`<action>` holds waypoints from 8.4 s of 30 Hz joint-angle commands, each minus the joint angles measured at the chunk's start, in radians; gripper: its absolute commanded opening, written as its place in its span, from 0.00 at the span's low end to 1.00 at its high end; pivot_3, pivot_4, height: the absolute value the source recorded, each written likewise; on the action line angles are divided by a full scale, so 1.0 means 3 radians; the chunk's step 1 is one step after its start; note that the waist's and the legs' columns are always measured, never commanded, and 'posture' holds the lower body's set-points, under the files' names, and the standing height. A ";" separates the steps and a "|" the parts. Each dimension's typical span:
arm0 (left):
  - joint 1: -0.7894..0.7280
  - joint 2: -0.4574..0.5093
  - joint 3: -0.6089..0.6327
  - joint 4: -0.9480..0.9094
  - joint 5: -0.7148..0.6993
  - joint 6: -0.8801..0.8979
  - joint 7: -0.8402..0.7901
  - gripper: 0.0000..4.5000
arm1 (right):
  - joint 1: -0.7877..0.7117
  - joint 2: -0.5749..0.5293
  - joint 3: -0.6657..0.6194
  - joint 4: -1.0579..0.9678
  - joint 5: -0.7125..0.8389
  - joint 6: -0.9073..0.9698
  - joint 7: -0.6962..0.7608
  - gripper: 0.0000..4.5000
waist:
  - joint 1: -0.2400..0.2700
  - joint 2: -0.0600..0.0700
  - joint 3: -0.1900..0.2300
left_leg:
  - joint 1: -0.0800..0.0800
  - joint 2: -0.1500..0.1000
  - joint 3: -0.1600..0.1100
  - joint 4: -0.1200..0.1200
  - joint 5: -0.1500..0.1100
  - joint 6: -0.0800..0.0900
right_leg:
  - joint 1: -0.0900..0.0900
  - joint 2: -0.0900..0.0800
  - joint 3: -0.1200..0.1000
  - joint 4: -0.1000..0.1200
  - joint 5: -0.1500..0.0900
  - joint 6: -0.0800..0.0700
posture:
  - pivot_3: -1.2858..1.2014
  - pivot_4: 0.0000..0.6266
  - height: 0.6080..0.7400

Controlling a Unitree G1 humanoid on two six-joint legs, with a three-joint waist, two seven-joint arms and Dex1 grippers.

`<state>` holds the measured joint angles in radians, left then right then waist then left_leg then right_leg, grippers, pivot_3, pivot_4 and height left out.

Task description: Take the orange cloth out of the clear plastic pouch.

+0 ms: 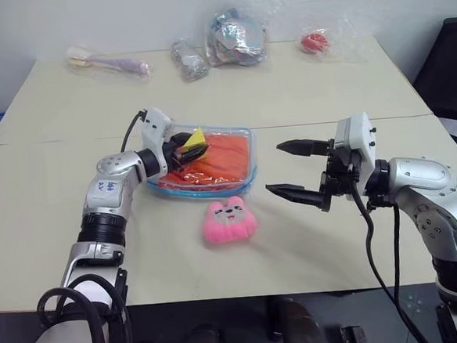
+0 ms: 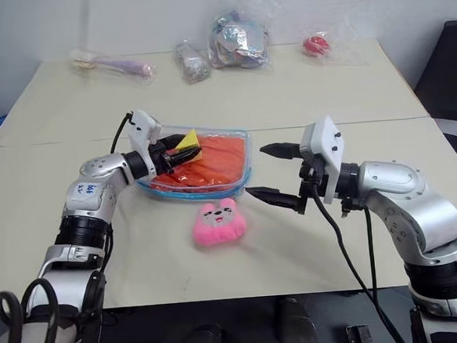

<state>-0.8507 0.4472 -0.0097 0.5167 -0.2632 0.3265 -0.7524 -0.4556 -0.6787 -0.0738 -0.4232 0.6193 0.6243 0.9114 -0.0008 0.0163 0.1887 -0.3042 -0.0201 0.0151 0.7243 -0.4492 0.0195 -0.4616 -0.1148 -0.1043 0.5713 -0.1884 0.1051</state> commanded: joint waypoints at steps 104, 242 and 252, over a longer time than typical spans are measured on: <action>0.2459 0.1980 0.0349 -0.2252 0.1138 -0.1718 -0.0483 0.12 | -0.0200 -0.0167 0.0351 0.0209 -0.0116 -0.0261 0.0711 1.00 | -0.0008 0.0001 -0.0001 | 0.0006 0.0016 -0.0004 -0.0014 -0.0003 -0.0006 | -0.0009 -0.0001 -0.0017 0.0005 -0.0008 -0.0015 | 0.52 0.24 1.00; 0.3533 0.1832 0.1437 -0.2761 -0.0042 0.0435 -0.0513 0.42 | -0.0554 -0.0079 0.1135 0.1922 -0.1759 -0.3060 0.1116 0.47 | -0.0082 0.0002 0.0005 | 0.0015 0.0048 -0.0015 -0.0016 -0.0008 -0.0019 | -0.0007 0.0007 -0.0024 0.0012 -0.0018 -0.0035 | 0.52 0.24 1.00; 0.3717 0.1763 0.2221 -0.3080 -0.0623 0.0631 -0.0838 0.92 | -0.0257 -0.0180 0.0729 0.1186 -0.1197 -0.2087 0.1007 1.00 | -0.0078 0.0002 0.0005 | 0.0015 0.0051 -0.0018 -0.0017 -0.0008 -0.0020 | -0.0008 0.0008 -0.0022 0.0012 -0.0018 -0.0035 | 0.52 0.24 1.00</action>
<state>0.2756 0.9791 0.5654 -0.3589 -0.3705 0.4789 -0.9741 -0.5366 -0.7146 0.1908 0.0029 0.2000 -0.0612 1.2174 -0.0243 0.0169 0.1901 -0.3004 -0.0047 0.0088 0.7194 -0.4517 0.0133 -0.4640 -0.1125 -0.1116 0.5746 -0.1940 0.0945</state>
